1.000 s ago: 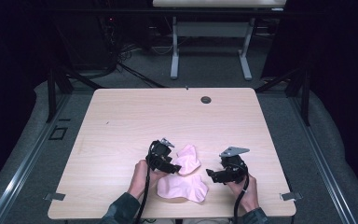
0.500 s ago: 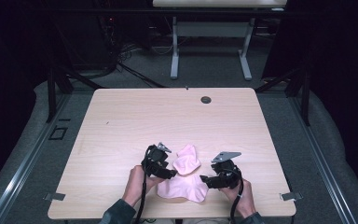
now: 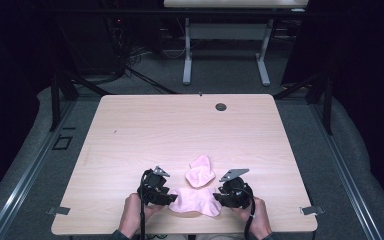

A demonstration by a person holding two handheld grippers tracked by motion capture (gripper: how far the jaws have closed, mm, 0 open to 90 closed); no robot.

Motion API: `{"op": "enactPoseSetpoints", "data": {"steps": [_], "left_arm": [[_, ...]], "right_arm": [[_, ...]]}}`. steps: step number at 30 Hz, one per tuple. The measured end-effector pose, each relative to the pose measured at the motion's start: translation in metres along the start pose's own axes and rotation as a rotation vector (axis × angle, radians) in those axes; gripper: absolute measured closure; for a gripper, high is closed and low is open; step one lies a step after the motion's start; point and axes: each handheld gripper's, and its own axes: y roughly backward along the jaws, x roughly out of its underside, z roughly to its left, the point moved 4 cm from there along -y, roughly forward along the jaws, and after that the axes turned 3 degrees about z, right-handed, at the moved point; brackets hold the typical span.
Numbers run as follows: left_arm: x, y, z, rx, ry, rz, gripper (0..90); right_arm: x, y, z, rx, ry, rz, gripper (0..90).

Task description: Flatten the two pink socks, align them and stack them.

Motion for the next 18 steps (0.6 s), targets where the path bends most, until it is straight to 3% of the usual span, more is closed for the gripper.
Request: {"op": "enactPoseSetpoints", "data": {"steps": [5,10,11,18], "left_arm": [[0.008,-0.004,-0.002,0.008,-0.012,0.018,69.4],[0.012,-0.006,-0.004,-0.005,-0.024,0.003,81.4],[0.013,-0.006,-0.005,-0.006,-0.023,-0.009,87.2],[0.015,-0.002,-0.007,-0.026,-0.016,-0.027,88.9]], "right_arm": [[0.002,-0.003,0.003,-0.006,0.005,0.003,76.3],[0.002,-0.004,0.004,-0.008,0.014,0.002,85.6],[0.002,-0.003,0.004,-0.014,0.024,0.006,87.0],[0.002,-0.003,0.0,-0.014,0.033,0.003,88.8]]}}
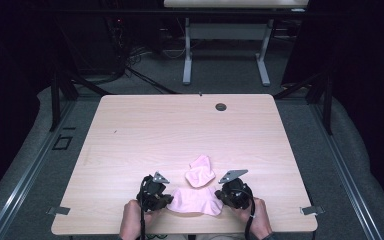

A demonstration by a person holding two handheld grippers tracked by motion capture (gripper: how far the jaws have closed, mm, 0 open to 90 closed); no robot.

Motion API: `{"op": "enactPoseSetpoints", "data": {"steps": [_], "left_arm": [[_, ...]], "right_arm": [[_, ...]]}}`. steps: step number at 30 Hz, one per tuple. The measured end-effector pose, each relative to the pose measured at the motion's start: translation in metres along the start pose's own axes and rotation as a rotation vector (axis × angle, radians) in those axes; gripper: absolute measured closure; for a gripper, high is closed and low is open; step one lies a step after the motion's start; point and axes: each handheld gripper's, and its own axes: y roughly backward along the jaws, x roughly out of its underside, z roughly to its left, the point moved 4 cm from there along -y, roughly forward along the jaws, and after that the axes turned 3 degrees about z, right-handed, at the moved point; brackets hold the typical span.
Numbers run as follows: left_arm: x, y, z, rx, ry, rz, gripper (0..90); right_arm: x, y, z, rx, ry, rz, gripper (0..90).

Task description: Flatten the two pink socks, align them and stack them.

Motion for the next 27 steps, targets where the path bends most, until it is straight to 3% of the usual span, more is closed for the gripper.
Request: {"op": "enactPoseSetpoints", "data": {"steps": [6,11,12,13,14,15,16,18,22,27], "left_arm": [[0.007,0.003,0.002,0.003,0.024,0.002,89.2],[0.005,0.003,0.001,0.006,0.019,-0.003,87.7],[0.005,0.004,0.001,0.005,0.028,-0.005,74.9],[0.005,0.004,0.001,0.012,0.024,-0.003,68.2],[0.004,0.005,0.001,0.009,0.031,-0.013,68.2],[0.003,0.006,0.001,0.007,0.033,-0.02,55.3],[0.002,0.008,0.002,0.01,0.036,-0.025,55.3],[-0.003,0.012,0.003,0.01,0.043,-0.044,44.3],[-0.014,0.014,0.005,0.012,0.038,-0.054,41.0],[-0.037,0.008,0.003,0.021,0.021,-0.06,44.5]], "right_arm": [[0.002,0.003,-0.011,0.016,-0.018,0.005,89.2],[0.0,0.001,-0.008,0.014,0.005,0.004,88.1],[0.0,0.0,-0.007,-0.001,0.006,-0.002,86.9],[0.0,0.0,-0.007,-0.009,0.006,0.003,83.7],[0.0,0.0,-0.007,-0.009,0.006,0.003,83.7],[0.0,0.001,-0.008,-0.023,0.008,0.005,74.4],[0.0,0.001,-0.008,-0.023,0.008,0.005,74.4],[0.0,0.003,-0.01,-0.028,0.002,-0.01,65.8],[-0.004,0.005,-0.013,-0.016,-0.007,-0.029,61.1],[-0.015,0.006,-0.023,0.02,-0.028,-0.061,58.1]]}}
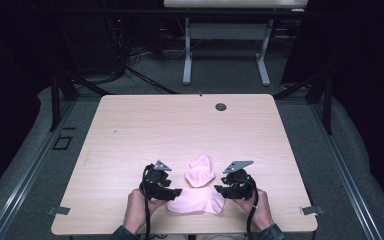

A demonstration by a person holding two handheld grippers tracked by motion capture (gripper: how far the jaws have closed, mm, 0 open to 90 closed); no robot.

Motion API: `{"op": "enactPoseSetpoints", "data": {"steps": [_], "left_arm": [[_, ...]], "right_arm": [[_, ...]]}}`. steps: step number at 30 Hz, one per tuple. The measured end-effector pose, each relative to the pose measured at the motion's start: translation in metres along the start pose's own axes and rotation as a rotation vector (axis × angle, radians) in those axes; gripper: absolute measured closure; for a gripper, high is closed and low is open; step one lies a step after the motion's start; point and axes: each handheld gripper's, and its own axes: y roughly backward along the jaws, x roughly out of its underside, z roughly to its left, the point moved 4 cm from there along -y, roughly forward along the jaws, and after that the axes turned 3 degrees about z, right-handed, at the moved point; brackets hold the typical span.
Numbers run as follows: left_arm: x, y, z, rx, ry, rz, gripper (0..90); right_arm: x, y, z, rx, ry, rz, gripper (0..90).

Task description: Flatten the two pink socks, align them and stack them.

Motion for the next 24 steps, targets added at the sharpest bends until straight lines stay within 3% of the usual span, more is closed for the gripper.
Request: {"op": "enactPoseSetpoints", "data": {"steps": [1,5,10,13,16,21,24], "left_arm": [[-0.009,-0.006,0.0,0.017,0.011,0.003,45.2],[-0.02,-0.014,0.003,0.017,0.022,0.003,47.5],[-0.035,-0.027,0.007,0.001,0.035,0.017,48.2],[-0.042,-0.039,0.008,-0.039,0.041,0.049,49.2],[-0.045,-0.043,0.006,-0.032,0.043,0.047,49.3],[-0.052,-0.051,0.001,-0.043,0.017,0.054,51.0],[-0.054,-0.057,-0.002,-0.075,-0.035,0.072,57.0]], "right_arm": [[-0.002,0.0,-0.002,0.001,-0.009,-0.002,58.1],[-0.005,-0.003,-0.007,0.014,-0.016,-0.019,57.3],[-0.008,-0.004,-0.012,0.03,-0.038,-0.042,56.5],[-0.008,-0.005,-0.016,0.033,-0.049,-0.044,56.0],[-0.008,-0.005,-0.017,0.033,-0.053,-0.044,55.7],[-0.008,-0.006,-0.017,0.037,-0.067,-0.05,55.1],[-0.008,-0.006,-0.018,0.033,-0.068,-0.05,55.0]]}}
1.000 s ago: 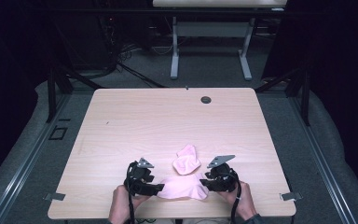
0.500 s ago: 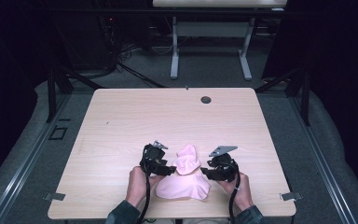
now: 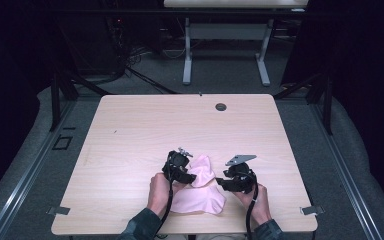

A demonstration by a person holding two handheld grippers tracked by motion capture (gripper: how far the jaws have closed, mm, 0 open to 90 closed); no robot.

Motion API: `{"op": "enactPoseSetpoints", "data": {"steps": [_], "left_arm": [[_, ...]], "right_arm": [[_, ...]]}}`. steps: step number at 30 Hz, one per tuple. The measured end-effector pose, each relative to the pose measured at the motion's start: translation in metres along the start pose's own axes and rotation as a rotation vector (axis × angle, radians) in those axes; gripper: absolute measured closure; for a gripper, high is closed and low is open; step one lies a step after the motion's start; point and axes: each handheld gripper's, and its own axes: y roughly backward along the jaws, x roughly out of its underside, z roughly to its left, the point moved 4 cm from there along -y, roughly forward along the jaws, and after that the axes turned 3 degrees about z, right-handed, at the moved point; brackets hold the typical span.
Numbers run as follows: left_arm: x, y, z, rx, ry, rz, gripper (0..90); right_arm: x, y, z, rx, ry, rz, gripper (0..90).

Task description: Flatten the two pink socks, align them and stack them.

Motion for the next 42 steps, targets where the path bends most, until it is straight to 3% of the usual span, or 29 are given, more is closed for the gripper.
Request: {"op": "enactPoseSetpoints", "data": {"steps": [6,9,13,17,20,23,25,33,34,42], "left_arm": [[-0.002,-0.006,-0.008,-0.043,-0.072,0.031,67.6],[-0.001,-0.008,-0.01,-0.057,-0.089,0.043,72.2],[0.0,-0.01,-0.015,-0.079,-0.137,0.034,84.1],[0.0,-0.01,-0.018,-0.092,-0.177,0.033,87.5],[0.0,-0.01,-0.016,-0.072,-0.173,0.028,88.2],[-0.001,-0.003,-0.008,0.003,-0.12,-0.022,88.5],[-0.004,0.005,-0.006,0.027,-0.101,-0.052,88.5],[-0.02,0.031,-0.007,0.041,-0.078,-0.129,88.5],[-0.024,0.036,-0.007,0.058,-0.077,-0.139,88.5],[-0.033,0.046,-0.008,0.052,-0.076,-0.174,88.5]], "right_arm": [[0.001,0.0,-0.001,-0.007,-0.013,-0.006,55.0],[0.001,0.001,-0.002,-0.007,-0.015,0.001,55.0],[0.002,0.001,-0.004,-0.009,-0.026,-0.004,55.0],[0.002,0.0,-0.005,-0.005,-0.016,0.006,54.6],[0.002,0.0,-0.005,-0.005,-0.02,0.008,54.4],[0.003,0.0,-0.006,-0.003,-0.029,0.009,53.6],[0.003,0.001,-0.006,-0.007,-0.029,0.011,53.1],[-0.002,-0.009,0.0,-0.014,-0.031,0.012,49.7],[-0.003,-0.011,0.0,-0.023,-0.033,0.01,49.9],[-0.006,-0.021,0.004,-0.048,-0.04,0.019,48.1]]}}
